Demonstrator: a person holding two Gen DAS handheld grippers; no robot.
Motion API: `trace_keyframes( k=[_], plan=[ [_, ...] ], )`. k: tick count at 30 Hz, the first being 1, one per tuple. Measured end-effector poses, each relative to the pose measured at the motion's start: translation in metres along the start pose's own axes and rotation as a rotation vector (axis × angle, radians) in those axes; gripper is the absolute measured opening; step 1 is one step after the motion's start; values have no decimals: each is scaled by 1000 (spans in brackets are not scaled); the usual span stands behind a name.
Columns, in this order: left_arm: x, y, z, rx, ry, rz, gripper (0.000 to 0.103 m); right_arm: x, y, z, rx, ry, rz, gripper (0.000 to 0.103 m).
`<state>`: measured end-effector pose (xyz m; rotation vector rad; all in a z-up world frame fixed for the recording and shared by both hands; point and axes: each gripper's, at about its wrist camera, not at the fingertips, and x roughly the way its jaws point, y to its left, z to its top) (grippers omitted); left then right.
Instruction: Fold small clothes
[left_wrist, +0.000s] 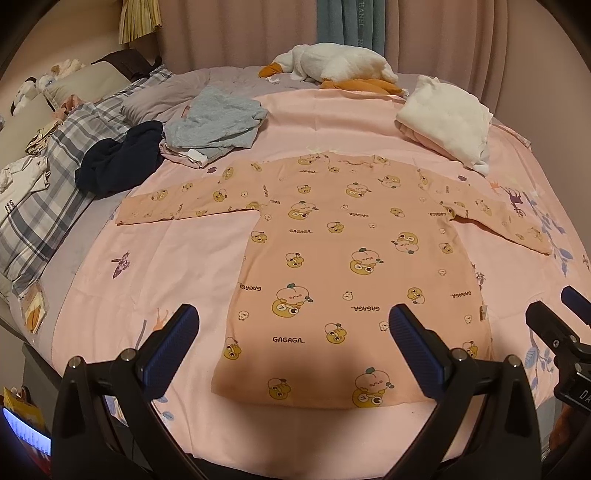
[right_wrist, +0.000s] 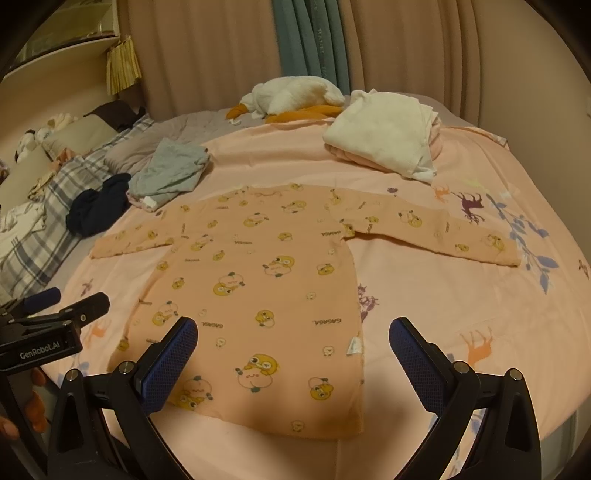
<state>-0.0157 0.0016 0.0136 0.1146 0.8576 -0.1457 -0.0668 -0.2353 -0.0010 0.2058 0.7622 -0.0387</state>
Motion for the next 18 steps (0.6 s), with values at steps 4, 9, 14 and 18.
trace_keyframes(
  k=[4, 9, 14, 18],
  plan=[
    [0, -1, 0, 2, 0, 0, 103, -1, 1, -1, 0, 0, 1, 103],
    [0, -1, 0, 4, -1, 0, 103, 0, 1, -3, 0, 0, 2, 103],
    [0, -2, 0, 4, -1, 0, 103, 0, 1, -2, -1, -1, 0, 103],
    [0, -3, 0, 7, -1, 0, 103, 0, 1, -3, -1, 1, 2, 103]
  ],
)
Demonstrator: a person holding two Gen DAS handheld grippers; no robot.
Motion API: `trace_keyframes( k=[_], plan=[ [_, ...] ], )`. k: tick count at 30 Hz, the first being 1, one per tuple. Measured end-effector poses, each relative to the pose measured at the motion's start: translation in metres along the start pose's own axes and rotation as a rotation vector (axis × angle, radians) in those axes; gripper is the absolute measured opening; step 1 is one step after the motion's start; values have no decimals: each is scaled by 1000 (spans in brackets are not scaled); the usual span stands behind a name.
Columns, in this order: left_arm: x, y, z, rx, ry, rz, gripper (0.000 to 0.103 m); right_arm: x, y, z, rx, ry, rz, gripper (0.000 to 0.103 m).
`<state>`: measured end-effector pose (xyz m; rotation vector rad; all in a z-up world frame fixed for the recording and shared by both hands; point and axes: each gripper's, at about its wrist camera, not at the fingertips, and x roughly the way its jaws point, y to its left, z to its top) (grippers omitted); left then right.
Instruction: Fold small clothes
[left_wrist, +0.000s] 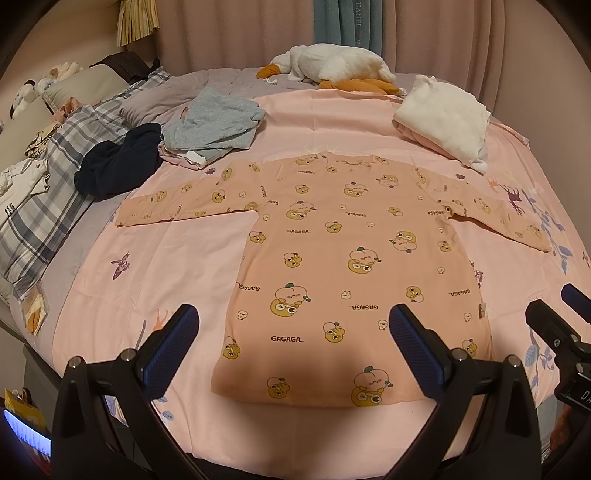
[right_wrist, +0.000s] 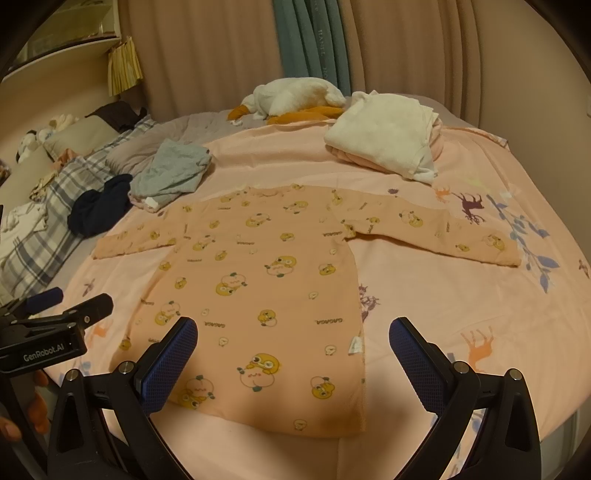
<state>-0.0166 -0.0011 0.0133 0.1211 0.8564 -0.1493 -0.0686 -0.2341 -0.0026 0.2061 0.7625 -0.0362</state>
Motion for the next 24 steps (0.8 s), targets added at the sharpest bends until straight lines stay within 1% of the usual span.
trace_keyframes(
  k=[24],
  plan=[
    [3, -2, -1, 5, 5, 4, 103, 0, 0, -2, 1, 1, -1, 103]
  ],
)
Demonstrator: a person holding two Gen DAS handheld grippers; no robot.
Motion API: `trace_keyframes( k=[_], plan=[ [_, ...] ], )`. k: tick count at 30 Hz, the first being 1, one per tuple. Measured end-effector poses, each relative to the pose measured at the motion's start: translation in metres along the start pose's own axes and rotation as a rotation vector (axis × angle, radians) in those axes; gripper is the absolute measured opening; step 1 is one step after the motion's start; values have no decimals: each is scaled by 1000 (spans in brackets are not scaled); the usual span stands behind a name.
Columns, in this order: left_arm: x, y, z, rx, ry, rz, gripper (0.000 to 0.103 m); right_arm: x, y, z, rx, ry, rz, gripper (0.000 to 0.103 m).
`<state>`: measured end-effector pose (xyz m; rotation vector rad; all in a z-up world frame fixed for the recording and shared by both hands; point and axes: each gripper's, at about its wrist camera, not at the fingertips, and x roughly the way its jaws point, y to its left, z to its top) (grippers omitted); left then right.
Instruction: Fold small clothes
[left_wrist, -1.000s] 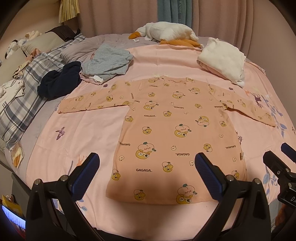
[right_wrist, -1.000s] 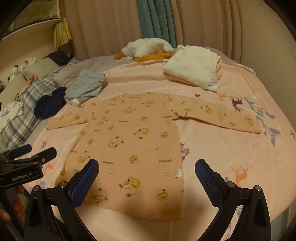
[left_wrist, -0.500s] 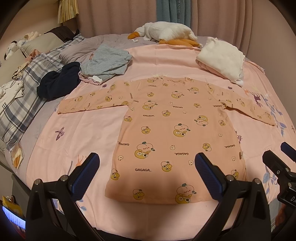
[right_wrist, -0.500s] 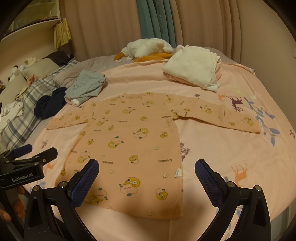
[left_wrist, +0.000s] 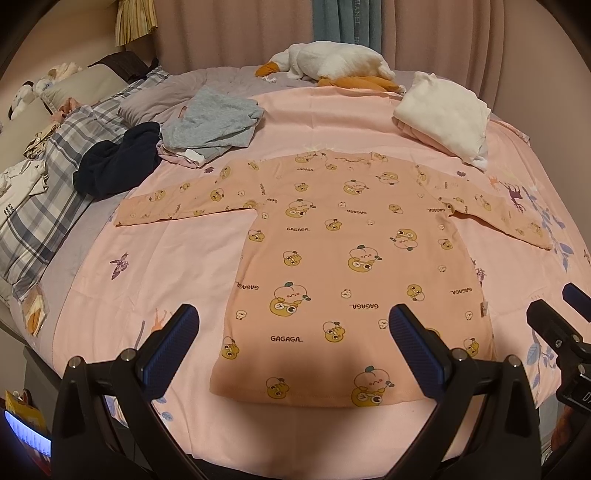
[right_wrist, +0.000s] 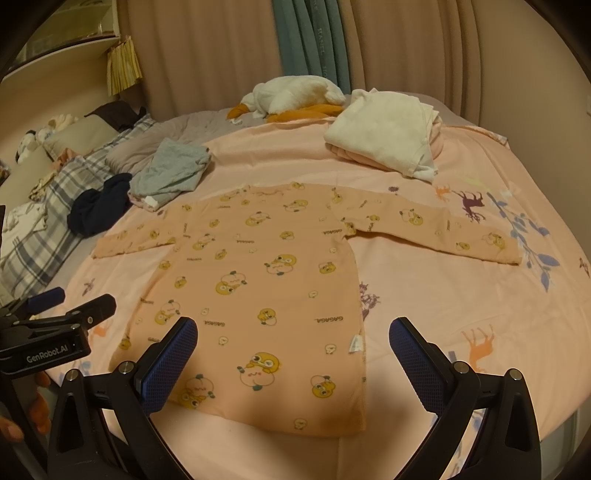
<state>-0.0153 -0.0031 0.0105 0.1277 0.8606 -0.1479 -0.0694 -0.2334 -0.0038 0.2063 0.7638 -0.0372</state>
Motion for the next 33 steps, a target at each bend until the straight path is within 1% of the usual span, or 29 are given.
trace_keyframes(
  k=[10, 15, 17, 19, 21, 23, 26, 28, 30, 31, 33],
  plan=[
    [2, 1, -1, 0, 4, -1, 103, 2, -1, -1, 4, 5, 0, 103],
    [10, 0, -1, 3, 16, -4, 103, 6, -5, -1, 18, 14, 5, 103],
    [17, 0, -1, -6, 29, -16, 103, 10, -10, 0, 43, 25, 41, 103],
    [30, 3, -2, -27, 51, -43, 103, 18, -20, -2, 99, 47, 128, 103],
    [43, 4, -4, -50, 87, -72, 103, 32, -35, -6, 184, 79, 220, 103],
    [60, 8, -8, -94, 138, -141, 103, 42, -47, -13, 250, 102, 245, 103],
    [80, 13, -15, -169, 191, -212, 103, 51, -74, -23, 335, 82, 229, 103],
    [90, 16, -17, -210, 198, -240, 103, 53, -91, -25, 390, 59, 207, 103],
    [94, 16, -17, -234, 182, -271, 103, 54, -118, -26, 457, 36, 169, 103],
    [95, 15, -15, -242, 162, -289, 103, 56, -133, -26, 492, 25, 147, 103],
    [97, 11, -11, -238, 141, -314, 103, 58, -163, -26, 565, 15, 101, 103]
  ],
)
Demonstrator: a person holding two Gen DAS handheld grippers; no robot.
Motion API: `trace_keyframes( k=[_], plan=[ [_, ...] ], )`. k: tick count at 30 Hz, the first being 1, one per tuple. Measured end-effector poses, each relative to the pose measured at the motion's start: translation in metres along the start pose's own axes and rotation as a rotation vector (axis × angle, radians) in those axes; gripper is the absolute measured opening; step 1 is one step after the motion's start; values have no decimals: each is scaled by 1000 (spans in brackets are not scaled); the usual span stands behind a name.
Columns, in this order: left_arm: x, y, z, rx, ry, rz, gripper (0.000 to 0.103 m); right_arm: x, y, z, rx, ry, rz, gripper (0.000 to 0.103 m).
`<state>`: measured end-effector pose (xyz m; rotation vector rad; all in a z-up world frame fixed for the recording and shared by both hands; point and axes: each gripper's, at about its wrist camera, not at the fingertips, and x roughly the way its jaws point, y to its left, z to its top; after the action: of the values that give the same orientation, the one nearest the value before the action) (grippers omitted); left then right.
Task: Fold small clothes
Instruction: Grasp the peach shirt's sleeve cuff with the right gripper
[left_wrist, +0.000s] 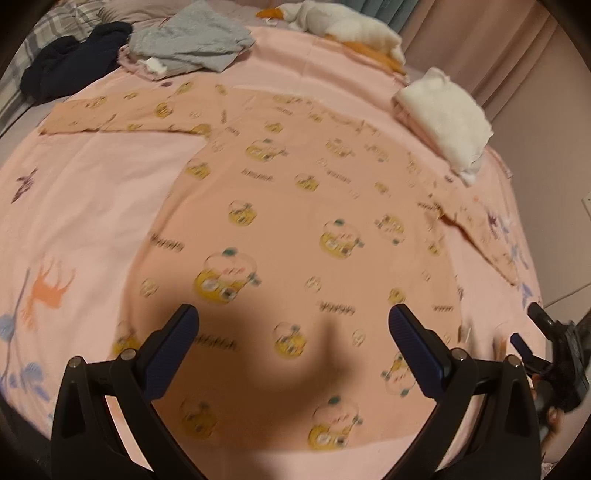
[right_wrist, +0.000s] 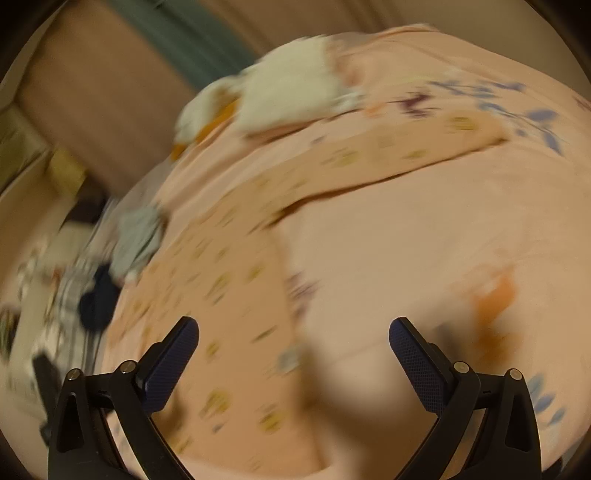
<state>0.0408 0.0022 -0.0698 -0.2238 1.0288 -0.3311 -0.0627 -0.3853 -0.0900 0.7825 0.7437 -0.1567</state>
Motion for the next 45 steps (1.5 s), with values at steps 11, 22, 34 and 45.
trace_keyframes(
  k=[11, 22, 34, 45],
  plan=[
    [46, -32, 40, 68, 58, -63, 103, 20, -114, 88, 290, -158, -58, 92],
    [72, -50, 70, 88, 61, -49, 103, 41, -153, 141, 390, -273, -41, 71],
    [65, -28, 81, 67, 36, 17, 103, 12, -107, 171, 269, -281, -143, 10],
    [25, 42, 92, -56, -31, 41, 102, 20, 154, 196, -228, -224, -67, 10]
  ],
)
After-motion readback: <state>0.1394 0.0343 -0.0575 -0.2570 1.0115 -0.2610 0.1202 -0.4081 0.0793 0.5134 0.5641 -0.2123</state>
